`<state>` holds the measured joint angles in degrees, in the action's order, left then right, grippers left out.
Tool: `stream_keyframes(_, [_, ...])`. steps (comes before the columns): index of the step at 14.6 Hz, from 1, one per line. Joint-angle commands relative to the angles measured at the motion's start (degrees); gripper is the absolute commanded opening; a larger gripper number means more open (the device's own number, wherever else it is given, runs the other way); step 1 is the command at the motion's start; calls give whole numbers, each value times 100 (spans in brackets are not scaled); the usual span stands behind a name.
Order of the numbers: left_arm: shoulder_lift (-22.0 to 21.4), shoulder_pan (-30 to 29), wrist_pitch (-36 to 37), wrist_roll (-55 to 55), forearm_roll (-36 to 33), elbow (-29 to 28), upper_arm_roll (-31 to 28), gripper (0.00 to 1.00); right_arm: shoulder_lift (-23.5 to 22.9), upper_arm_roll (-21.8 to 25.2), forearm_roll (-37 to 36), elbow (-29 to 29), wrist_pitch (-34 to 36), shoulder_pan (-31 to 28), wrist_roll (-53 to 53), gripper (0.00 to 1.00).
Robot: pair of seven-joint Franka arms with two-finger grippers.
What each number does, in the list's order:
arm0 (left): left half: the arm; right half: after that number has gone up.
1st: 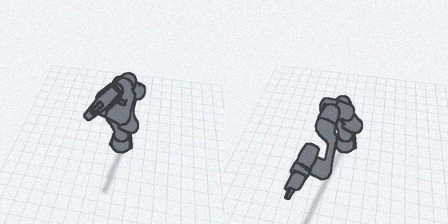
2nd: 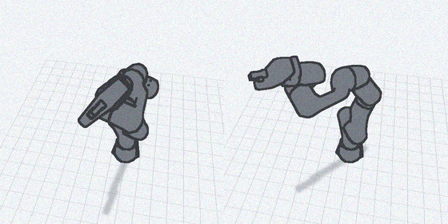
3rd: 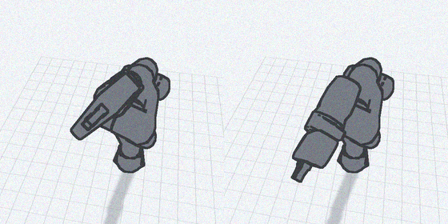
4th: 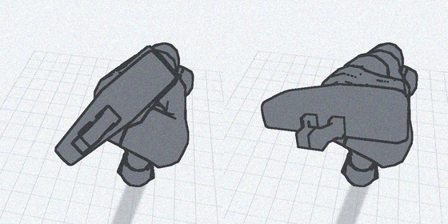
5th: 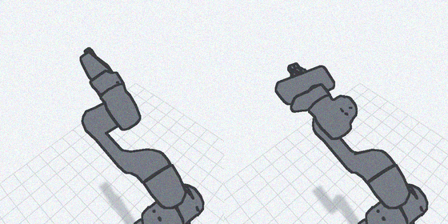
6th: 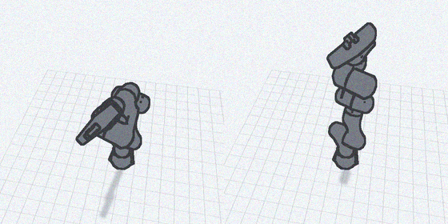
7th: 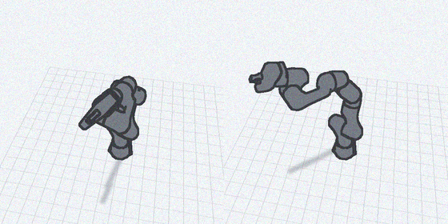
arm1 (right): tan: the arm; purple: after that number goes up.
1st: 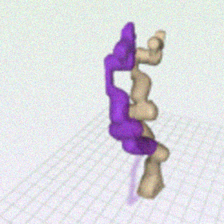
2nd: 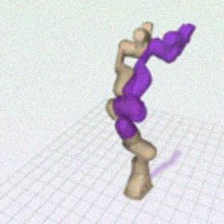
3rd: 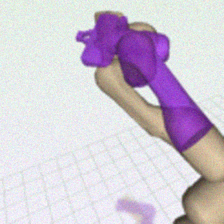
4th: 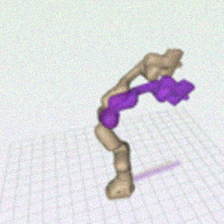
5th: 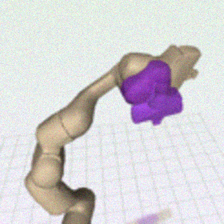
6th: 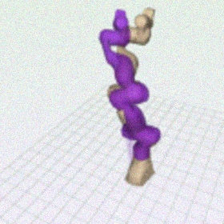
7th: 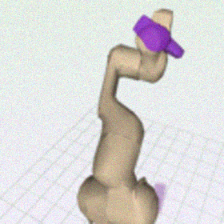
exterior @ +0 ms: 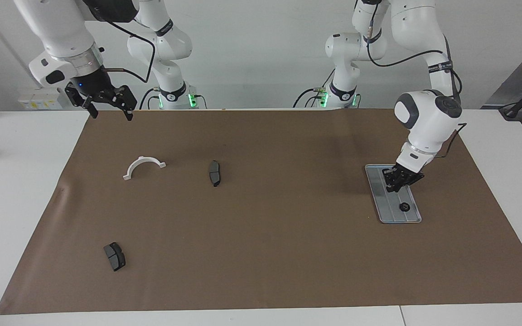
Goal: Pick bearing gear from pile to tray
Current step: 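Lower the third bearing onto the tray and open the left gripper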
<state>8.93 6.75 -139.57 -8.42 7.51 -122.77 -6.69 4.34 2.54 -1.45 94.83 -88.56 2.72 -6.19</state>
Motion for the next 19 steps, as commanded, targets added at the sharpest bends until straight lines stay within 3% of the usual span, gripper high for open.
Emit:
stream_keyframes(1, [64, -86, -360, -142, 93, -212, 72, 11, -39, 10, -31, -61, 58, 27, -31, 100])
stream_keyframes(2, [126, -86, -422, -142, 93, -212, 72, 16, -39, 10, -31, -61, 58, 27, -31, 100])
stream_keyframes(3, [152, -86, -431, -142, 102, -212, 72, 31, -39, 10, -31, -61, 58, 27, -31, 100])
stream_keyframes(4, [152, -86, -431, -142, 137, -212, 72, 56, -39, 10, -31, -61, 58, 27, -31, 100])
stream_keyframes(5, [152, -86, -422, -142, 137, -212, 72, 88, -39, 10, -14, -61, 49, 18, -31, 100])
stream_keyframes(6, [161, -69, -422, -151, 137, -204, 72, 100, -39, 10, 82, -61, 49, -8, -31, 100])
stream_keyframes(8, [161, -25, -370, -212, 137, -116, 63, 100, -39, 10, 460, -26, 58, -44, -22, 100])
stream_keyframes(12, [-75, 28, 33, -300, 67, 164, 63, 100, -39, 19, 444, -26, 49, -44, -22, 100])
stream_keyframes(16, [-348, 125, 1033, -274, 14, 752, 72, 100, -39, 19, 452, -35, 58, -52, -31, 100])
stream_keyframes(19, [-454, 239, 2185, -265, -503, 1508, 116, 100, -39, 1, 487, -35, 67, 0, -31, 100])
